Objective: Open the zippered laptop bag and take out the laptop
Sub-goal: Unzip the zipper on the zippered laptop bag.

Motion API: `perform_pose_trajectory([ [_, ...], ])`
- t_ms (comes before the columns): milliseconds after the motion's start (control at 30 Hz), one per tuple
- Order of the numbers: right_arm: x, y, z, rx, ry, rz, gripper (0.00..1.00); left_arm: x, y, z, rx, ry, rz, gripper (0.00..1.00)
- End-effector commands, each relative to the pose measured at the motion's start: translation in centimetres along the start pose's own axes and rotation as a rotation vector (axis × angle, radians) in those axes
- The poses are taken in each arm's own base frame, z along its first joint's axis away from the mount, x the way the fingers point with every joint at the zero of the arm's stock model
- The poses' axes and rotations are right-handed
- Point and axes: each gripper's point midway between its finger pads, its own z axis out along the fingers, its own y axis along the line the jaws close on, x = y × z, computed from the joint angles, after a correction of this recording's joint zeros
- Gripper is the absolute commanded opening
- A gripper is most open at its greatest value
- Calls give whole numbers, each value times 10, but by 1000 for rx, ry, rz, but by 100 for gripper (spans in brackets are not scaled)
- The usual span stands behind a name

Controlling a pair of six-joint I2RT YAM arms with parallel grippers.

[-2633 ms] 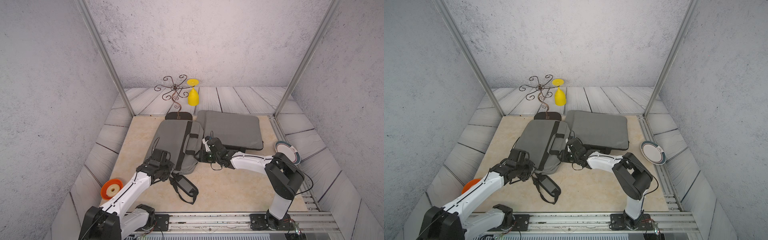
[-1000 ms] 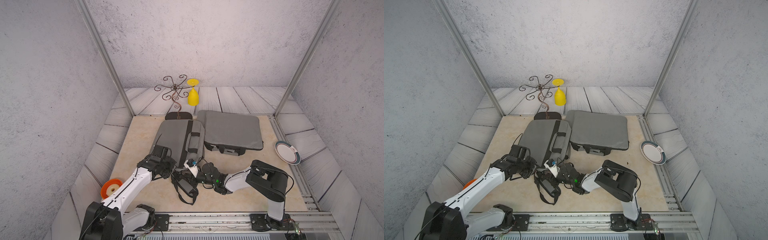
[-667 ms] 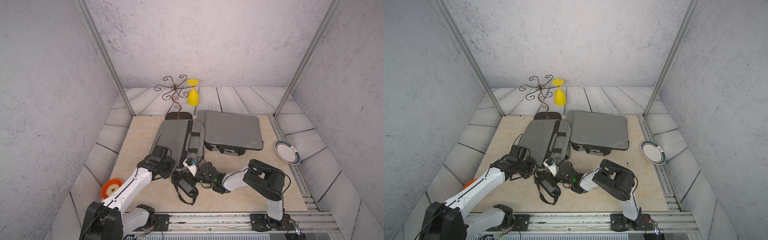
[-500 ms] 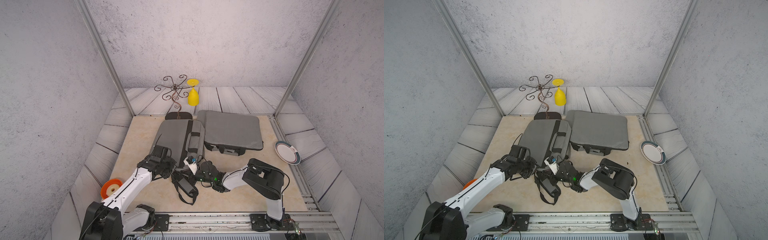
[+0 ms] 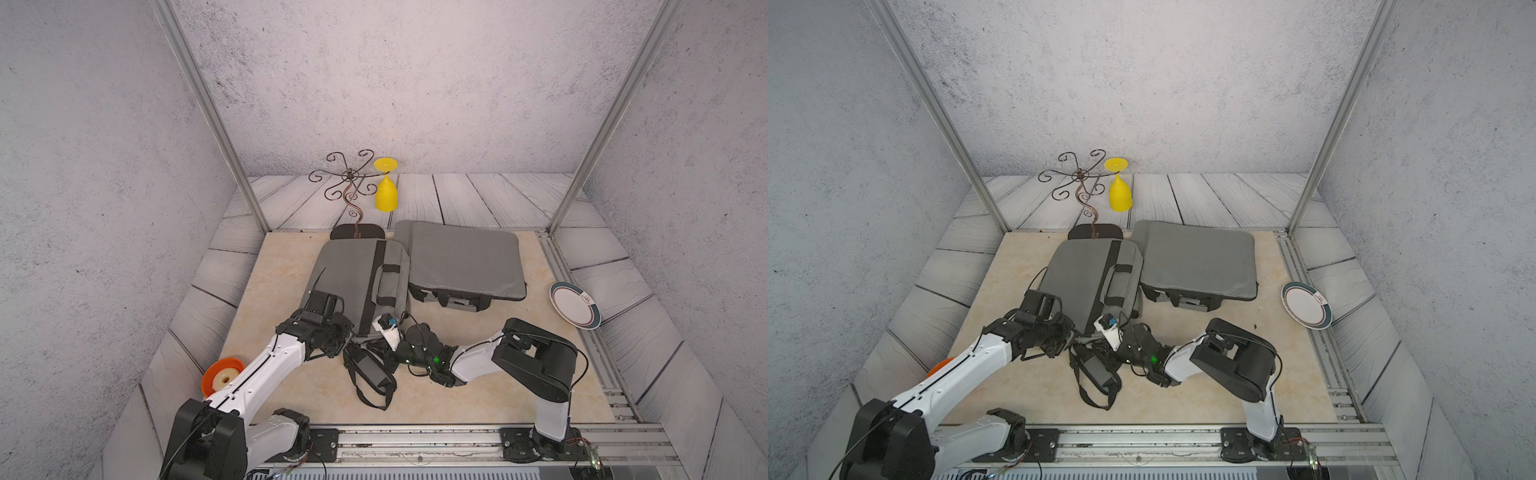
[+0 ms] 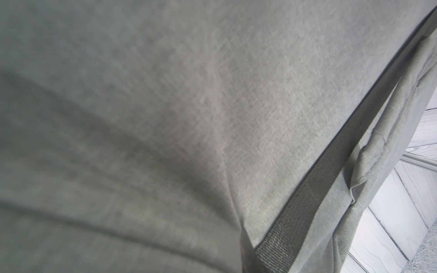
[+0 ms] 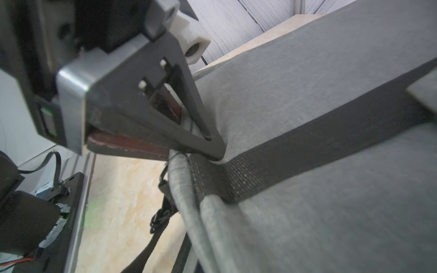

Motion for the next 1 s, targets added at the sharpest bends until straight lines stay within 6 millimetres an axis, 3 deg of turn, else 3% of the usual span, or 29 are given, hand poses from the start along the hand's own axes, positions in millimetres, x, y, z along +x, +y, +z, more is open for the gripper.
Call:
perform_pose_trajectory([
  [0,2,-25,-20,144,47,-39,0,-9,-26,-12,80,-48,114,0],
  [300,20,-57,-52,297,161,-32,0,-20,-17,-15,45,-92,132,0],
  [533,19,-80,-77,357,197,3,0,-28,-2,-21,-4,-120,151,0],
  [800,15,-89,-78,363,228,-6,0,-28,5,-17,-27,-111,177,0],
  [967,11,-78,-73,290,231,-19,0,-35,17,-17,-78,-134,224,0],
])
